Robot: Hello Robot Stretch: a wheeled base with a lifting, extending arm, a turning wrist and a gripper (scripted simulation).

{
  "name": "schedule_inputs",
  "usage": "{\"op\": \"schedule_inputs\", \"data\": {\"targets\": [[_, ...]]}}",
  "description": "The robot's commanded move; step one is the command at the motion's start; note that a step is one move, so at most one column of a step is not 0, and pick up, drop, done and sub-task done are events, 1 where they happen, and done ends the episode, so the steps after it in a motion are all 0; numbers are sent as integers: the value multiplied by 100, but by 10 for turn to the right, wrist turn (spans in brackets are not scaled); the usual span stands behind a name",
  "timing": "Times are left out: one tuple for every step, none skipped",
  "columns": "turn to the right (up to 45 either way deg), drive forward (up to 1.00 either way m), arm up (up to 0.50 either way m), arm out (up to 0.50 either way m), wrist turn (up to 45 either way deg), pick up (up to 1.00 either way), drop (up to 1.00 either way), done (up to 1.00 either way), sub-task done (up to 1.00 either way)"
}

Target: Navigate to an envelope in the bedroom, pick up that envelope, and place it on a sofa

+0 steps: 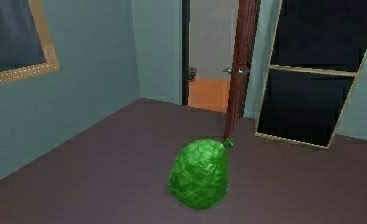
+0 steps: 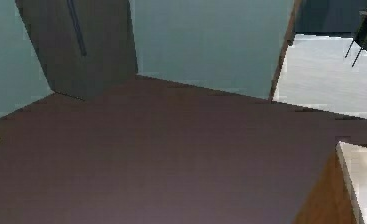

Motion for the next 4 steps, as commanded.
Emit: {"op": "schedule_inputs", "data": {"targets": [[0, 10, 0, 0, 0, 0, 0, 0, 0], [-390, 0, 0, 0, 0, 0, 0, 0, 0], [0, 95, 0, 0, 0, 0, 0, 0, 0], [120, 0, 0, 0, 0, 0, 0, 0, 0]]}}
